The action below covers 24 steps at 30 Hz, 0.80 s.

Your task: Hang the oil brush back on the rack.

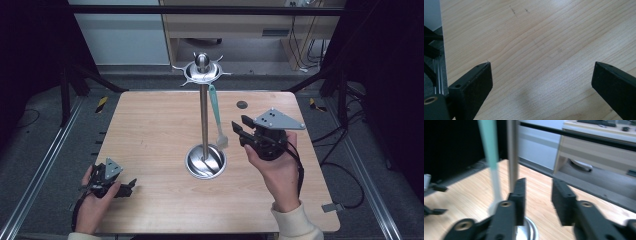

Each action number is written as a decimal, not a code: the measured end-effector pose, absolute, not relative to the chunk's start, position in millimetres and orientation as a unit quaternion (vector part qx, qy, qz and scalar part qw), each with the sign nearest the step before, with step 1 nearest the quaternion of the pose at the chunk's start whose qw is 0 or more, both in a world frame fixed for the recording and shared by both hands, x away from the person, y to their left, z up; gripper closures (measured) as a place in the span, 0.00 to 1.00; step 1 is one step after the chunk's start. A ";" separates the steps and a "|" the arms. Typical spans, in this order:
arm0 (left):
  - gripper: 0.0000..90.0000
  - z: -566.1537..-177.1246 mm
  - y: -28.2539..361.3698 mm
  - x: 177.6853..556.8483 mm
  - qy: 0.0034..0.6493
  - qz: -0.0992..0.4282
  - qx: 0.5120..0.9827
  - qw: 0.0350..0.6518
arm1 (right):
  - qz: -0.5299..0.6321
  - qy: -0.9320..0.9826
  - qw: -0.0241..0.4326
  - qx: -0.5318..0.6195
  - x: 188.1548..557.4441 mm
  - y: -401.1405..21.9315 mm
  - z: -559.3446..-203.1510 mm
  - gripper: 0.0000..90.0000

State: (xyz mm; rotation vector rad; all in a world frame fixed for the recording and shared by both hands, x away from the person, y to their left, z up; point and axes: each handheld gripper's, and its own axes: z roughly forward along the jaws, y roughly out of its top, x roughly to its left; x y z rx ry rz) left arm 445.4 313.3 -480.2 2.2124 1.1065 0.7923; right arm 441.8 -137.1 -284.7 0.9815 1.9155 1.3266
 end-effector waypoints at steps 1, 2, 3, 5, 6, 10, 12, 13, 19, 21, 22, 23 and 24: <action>0.03 -480.2 313.2 445.4 0.410 0.294 0.820 0.269 | 0.499 0.719 0.304 0.376 443.0 -139.9 -285.6 0.60; 0.03 -480.1 313.0 445.4 0.410 0.294 0.820 0.269 | 0.499 0.716 0.305 0.381 444.4 -143.0 -286.6 0.56; 0.03 -480.2 312.9 445.5 0.410 0.294 0.821 0.269 | 0.498 0.714 0.305 0.385 446.0 -145.8 -287.6 0.52; 0.03 -480.2 312.7 445.6 0.410 0.294 0.821 0.269 | 0.498 0.710 0.307 0.392 450.2 -151.0 -290.5 0.43; 0.03 -480.3 312.6 445.6 0.409 0.294 0.821 0.269 | 0.496 0.709 0.308 0.395 452.4 -153.7 -292.1 0.39; 0.03 -480.0 312.8 445.3 0.410 0.294 0.821 0.270 | 0.480 0.701 0.315 0.422 460.8 -164.1 -300.7 0.26; 0.03 -479.7 313.1 445.5 0.410 0.294 0.820 0.271 | 0.475 0.697 0.323 0.430 464.0 -169.8 -305.4 0.21; 0.03 -479.7 313.1 445.6 0.410 0.294 0.820 0.271 | 0.471 0.698 0.322 0.433 465.8 -173.1 -307.7 0.20; 0.03 -479.4 312.7 445.4 0.409 0.295 0.820 0.270 | 0.464 0.696 0.320 0.445 473.2 -191.3 -321.5 0.12; 0.03 -479.3 312.7 445.3 0.409 0.295 0.820 0.272 | 0.462 0.697 0.318 0.446 475.0 -196.7 -326.3 0.10; 0.03 -479.2 312.8 445.3 0.409 0.295 0.820 0.272 | 0.461 0.697 0.316 0.449 476.0 -199.0 -328.4 0.10; 0.03 -479.3 312.8 445.4 0.409 0.295 0.820 0.272 | 0.460 0.698 0.317 0.448 476.8 -201.2 -330.6 0.10; 0.03 -479.3 312.8 445.4 0.409 0.295 0.820 0.272 | 0.458 0.698 0.316 0.450 477.5 -203.2 -332.8 0.09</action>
